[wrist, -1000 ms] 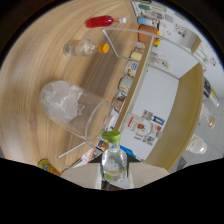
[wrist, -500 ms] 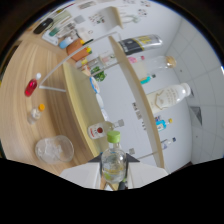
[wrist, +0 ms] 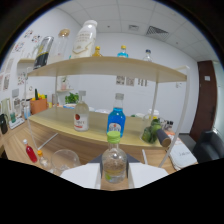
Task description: Make me a cup of Vodka Sunrise.
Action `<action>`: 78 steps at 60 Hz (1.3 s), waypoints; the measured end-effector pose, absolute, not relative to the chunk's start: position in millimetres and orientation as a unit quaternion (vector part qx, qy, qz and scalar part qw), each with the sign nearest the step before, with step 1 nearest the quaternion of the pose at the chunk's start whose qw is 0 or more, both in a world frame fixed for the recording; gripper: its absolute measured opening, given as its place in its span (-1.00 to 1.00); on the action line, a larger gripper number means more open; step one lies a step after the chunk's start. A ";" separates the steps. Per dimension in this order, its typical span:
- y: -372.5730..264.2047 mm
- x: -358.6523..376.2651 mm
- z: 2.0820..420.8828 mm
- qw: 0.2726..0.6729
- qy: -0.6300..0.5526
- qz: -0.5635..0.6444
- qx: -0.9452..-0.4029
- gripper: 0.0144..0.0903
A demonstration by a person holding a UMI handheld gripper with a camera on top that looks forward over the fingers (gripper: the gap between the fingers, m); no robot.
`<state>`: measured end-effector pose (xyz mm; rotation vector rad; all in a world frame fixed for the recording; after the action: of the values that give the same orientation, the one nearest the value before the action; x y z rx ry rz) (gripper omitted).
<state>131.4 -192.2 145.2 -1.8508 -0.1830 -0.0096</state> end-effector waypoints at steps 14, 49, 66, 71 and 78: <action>-186.1 155.9 64.7 0.540 -0.033 0.022 -0.840 -0.43; -187.9 150.2 18.8 0.475 -0.020 0.032 -0.879 -0.41; -197.0 148.7 19.2 0.477 -0.016 0.022 -0.878 -0.34; -200.8 150.7 19.5 0.478 -0.017 0.011 -0.878 -0.09; -213.5 147.1 28.3 0.470 -0.008 0.013 -0.882 0.66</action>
<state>147.1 -213.5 28.3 -2.1625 -0.0187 0.0317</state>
